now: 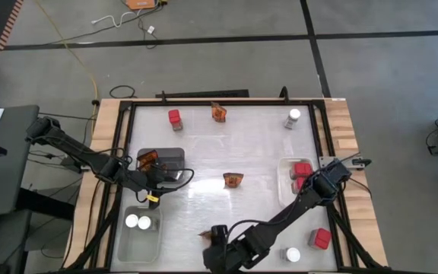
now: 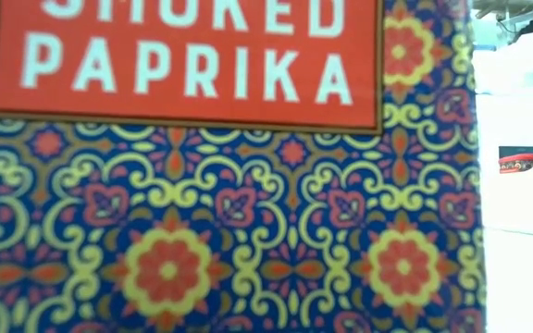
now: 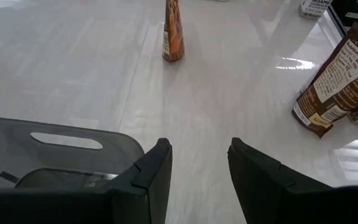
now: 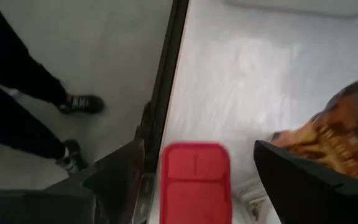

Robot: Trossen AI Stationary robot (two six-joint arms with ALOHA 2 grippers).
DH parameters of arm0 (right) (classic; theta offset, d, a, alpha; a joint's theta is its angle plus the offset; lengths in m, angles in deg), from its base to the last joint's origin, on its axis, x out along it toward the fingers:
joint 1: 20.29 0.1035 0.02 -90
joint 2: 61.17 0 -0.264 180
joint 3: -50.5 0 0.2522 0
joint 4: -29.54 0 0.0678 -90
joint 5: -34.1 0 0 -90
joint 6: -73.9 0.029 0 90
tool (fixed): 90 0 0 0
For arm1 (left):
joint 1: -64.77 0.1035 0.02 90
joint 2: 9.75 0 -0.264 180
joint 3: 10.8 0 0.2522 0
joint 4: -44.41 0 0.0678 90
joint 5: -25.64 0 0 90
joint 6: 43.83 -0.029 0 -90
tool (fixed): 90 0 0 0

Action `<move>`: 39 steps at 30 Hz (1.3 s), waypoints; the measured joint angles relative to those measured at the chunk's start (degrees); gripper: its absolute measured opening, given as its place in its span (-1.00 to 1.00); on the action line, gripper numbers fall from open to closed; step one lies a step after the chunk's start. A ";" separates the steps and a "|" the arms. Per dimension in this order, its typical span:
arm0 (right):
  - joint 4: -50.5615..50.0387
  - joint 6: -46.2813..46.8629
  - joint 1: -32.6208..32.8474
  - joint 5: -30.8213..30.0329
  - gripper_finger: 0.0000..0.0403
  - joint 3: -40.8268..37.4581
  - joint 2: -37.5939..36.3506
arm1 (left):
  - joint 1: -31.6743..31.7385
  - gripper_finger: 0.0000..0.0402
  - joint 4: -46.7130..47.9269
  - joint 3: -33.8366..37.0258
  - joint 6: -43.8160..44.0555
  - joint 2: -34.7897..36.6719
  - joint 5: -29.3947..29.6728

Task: Sort spices by type
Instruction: Put the red spice can into the white bin

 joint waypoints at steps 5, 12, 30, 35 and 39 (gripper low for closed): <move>1.36 0.01 0.57 1.29 0.64 -2.64 0.07 | 0.00 -0.26 0.00 0.00 -0.02 0.00 -0.02; -0.55 -0.03 0.82 2.16 0.64 -3.69 0.02 | 0.01 -0.26 0.01 0.00 -0.02 0.00 0.00; -1.21 6.64 -0.56 2.51 0.64 -0.72 0.07 | 0.02 -0.26 0.41 0.00 -0.46 0.00 0.02; -2.07 6.61 0.07 2.51 0.64 -0.56 0.19 | 0.02 -0.26 0.44 0.00 -0.46 0.00 0.02; -4.95 6.48 1.03 2.66 0.64 -0.63 1.16 | 0.01 -0.26 0.93 0.00 -0.47 0.00 0.03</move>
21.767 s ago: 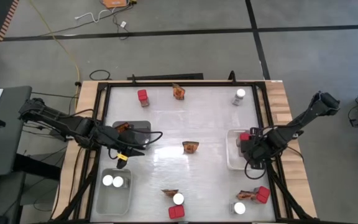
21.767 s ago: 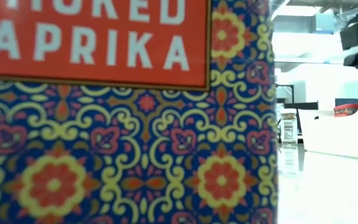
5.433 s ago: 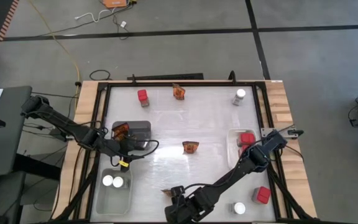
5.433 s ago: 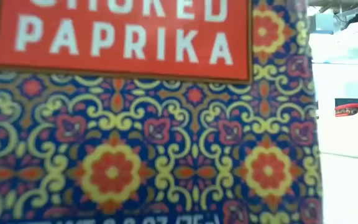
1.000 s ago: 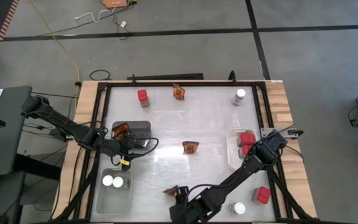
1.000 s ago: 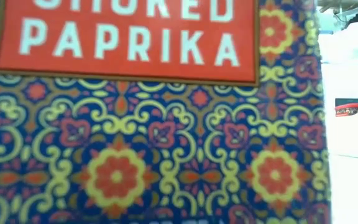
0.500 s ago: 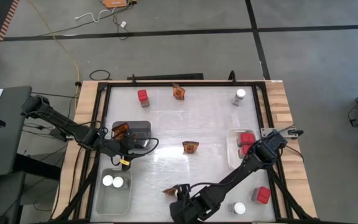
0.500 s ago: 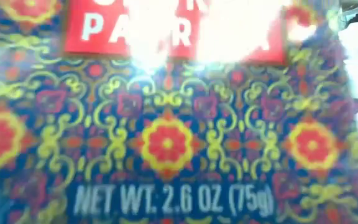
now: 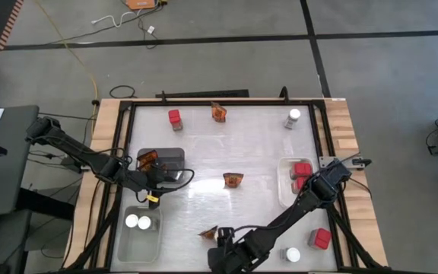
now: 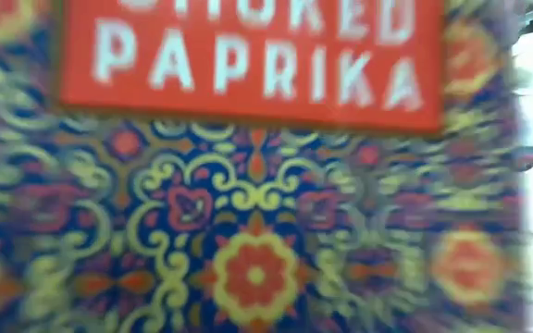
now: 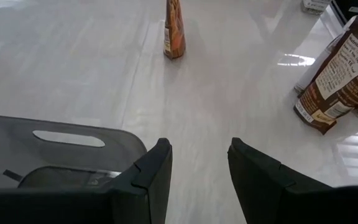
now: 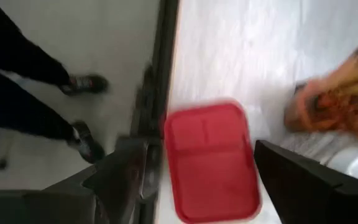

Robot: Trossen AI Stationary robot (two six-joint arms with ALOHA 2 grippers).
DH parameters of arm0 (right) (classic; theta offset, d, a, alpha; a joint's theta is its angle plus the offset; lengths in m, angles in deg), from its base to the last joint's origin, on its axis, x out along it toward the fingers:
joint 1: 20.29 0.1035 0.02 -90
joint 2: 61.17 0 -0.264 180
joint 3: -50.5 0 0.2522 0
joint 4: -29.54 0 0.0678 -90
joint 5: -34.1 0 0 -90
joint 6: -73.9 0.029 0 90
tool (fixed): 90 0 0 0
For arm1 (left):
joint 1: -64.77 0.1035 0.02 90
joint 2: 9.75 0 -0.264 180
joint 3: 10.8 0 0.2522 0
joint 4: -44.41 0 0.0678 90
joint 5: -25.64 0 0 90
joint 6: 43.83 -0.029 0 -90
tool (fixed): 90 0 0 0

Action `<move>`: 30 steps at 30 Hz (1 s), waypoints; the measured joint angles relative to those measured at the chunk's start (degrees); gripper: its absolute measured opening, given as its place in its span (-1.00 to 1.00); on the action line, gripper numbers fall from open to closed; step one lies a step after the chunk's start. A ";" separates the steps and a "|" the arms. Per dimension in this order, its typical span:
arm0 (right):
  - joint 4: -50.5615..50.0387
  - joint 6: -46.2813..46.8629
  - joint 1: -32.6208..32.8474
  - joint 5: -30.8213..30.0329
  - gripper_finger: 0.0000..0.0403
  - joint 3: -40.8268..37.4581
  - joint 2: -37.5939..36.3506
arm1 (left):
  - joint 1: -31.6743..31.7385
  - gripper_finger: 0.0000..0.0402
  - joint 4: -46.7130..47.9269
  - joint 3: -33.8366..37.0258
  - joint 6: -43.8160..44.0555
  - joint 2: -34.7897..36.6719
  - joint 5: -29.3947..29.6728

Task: Sort spices by type
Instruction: Put the red spice can into the white bin

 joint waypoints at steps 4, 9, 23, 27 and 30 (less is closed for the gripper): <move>-1.70 2.20 0.16 0.26 0.64 -0.43 0.98 | 0.01 -0.26 1.27 0.00 -0.01 0.00 0.02; -1.30 3.21 -0.34 0.24 0.64 -0.39 1.80 | -0.01 -0.26 1.71 -0.01 -0.01 0.00 0.03; 0.39 2.52 -0.36 0.00 0.18 -0.45 1.86 | 0.01 -0.26 2.08 0.00 -0.01 0.02 0.08; 1.17 2.45 -0.59 -0.02 0.18 0.52 1.86 | 0.00 -0.26 2.08 0.00 -0.02 0.01 0.11; 1.32 2.15 -1.14 -1.93 0.18 2.61 1.86 | 0.00 -0.26 2.06 0.00 -0.03 0.02 0.11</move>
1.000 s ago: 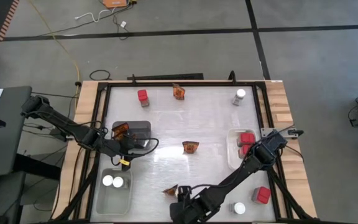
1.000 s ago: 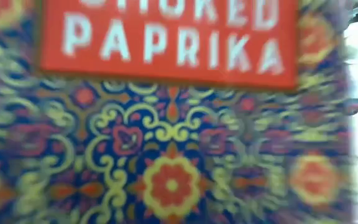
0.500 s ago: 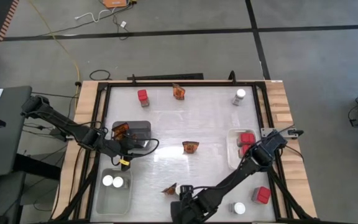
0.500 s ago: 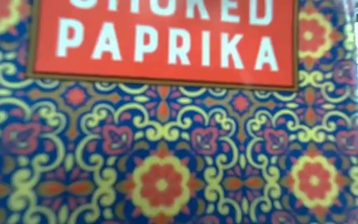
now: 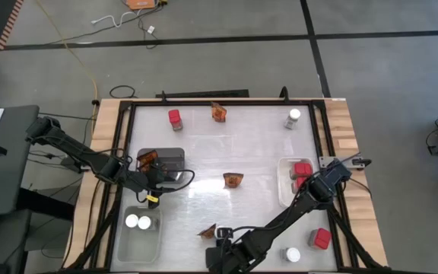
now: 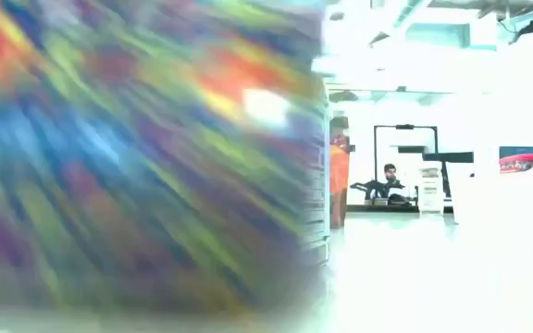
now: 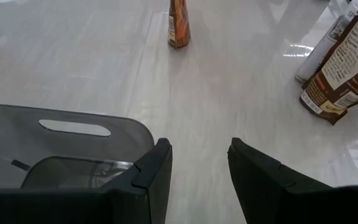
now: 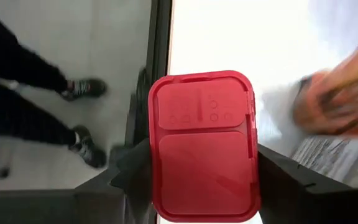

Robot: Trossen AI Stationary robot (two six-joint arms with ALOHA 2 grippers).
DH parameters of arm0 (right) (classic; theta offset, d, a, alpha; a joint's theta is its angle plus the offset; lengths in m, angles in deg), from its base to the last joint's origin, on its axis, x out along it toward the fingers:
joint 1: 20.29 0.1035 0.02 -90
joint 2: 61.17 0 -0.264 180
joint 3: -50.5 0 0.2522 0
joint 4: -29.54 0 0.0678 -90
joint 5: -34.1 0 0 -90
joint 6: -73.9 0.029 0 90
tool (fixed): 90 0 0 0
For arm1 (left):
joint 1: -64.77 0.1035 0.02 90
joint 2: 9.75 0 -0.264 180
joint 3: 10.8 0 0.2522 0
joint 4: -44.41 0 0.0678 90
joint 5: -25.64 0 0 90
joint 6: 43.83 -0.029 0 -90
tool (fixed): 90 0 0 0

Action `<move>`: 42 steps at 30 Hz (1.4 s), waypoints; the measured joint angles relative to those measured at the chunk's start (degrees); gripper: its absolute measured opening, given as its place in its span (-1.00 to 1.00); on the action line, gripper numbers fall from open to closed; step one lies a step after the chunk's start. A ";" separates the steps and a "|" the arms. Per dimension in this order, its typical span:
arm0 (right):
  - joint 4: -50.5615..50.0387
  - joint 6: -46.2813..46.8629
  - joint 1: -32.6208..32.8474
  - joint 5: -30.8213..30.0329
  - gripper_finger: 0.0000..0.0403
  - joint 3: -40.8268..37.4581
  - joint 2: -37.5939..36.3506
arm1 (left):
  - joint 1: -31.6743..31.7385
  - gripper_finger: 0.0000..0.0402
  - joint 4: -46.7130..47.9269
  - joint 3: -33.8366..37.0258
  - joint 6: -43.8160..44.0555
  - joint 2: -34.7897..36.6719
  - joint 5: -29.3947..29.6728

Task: Sort spices by type
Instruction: Put the red spice can into the white bin

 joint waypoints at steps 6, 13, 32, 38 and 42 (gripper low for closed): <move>-2.16 -5.58 -1.51 -10.42 0.18 6.66 -0.11 | 0.00 -0.26 0.00 0.00 0.00 0.00 0.15; -2.96 -8.58 -1.77 -25.73 0.18 8.00 -4.09 | 0.00 -0.26 -0.01 0.00 -0.01 0.00 0.24; -41.31 15.02 5.50 -51.16 0.18 -0.04 -17.00 | 0.01 -0.26 -0.02 0.00 0.00 0.00 3.44; -41.08 25.32 6.80 -51.10 0.18 -21.28 -28.58 | 0.03 -0.26 -0.24 0.07 0.00 -0.02 7.33; -41.19 39.71 7.93 -51.79 0.18 -36.15 -37.09 | 0.03 -0.26 -0.37 0.07 0.09 0.00 8.45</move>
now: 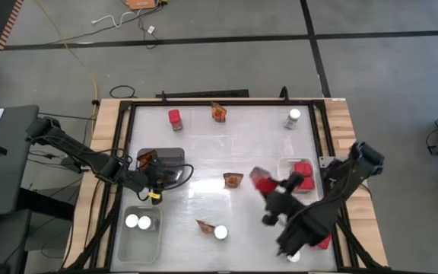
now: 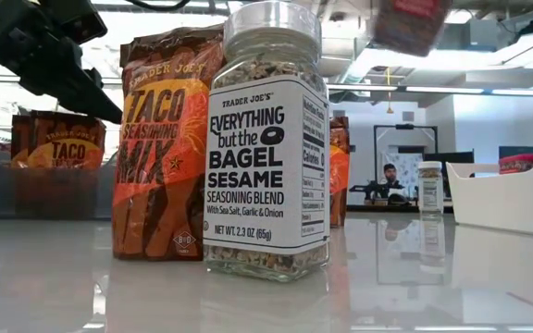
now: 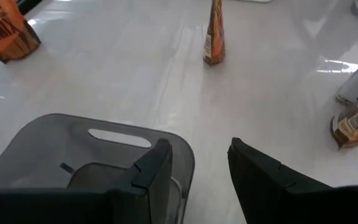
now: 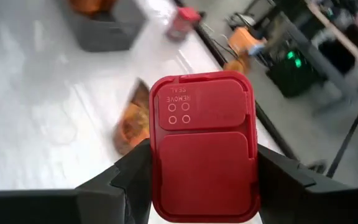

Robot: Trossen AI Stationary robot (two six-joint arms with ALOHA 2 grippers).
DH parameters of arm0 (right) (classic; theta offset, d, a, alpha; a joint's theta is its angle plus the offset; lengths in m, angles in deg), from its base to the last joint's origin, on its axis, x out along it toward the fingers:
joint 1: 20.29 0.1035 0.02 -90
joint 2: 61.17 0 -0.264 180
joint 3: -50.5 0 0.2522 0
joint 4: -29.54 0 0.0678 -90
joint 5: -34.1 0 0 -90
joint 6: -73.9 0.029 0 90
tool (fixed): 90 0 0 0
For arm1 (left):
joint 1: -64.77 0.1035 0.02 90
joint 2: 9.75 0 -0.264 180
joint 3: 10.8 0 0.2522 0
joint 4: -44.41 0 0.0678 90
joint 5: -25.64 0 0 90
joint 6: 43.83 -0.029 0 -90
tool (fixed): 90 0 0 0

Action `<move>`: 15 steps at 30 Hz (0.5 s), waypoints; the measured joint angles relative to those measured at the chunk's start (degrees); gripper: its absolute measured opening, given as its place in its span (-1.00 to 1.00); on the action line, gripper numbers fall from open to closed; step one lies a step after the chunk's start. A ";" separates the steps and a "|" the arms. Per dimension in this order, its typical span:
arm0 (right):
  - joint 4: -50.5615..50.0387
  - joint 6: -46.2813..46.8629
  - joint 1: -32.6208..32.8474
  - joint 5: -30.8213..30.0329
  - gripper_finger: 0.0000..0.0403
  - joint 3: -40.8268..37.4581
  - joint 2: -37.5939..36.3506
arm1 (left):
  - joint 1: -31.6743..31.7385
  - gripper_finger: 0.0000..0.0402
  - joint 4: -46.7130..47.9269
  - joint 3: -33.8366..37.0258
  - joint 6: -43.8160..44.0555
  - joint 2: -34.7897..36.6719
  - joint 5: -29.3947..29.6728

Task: Sort spices by type
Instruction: Put the red spice can into the white bin

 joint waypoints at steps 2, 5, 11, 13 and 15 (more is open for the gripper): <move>0.06 9.96 0.46 -0.75 0.18 -6.61 -4.19 | 0.00 -0.26 0.00 0.00 0.02 -0.02 0.56; 0.06 23.28 0.22 -0.64 0.18 -14.56 -10.54 | 0.23 -0.26 -0.09 0.00 0.43 0.00 1.47; 0.62 44.66 -4.72 13.22 0.18 -18.75 -19.25 | 1.93 -0.26 -0.09 0.00 5.01 -0.01 1.63; 1.13 46.14 -6.44 18.07 0.18 -18.65 -20.23 | 2.28 -0.26 -0.09 0.00 5.61 -0.02 1.65; 2.89 46.15 -7.67 20.30 0.18 -18.05 -20.28 | 2.45 -0.26 -0.09 0.00 6.16 -0.02 1.64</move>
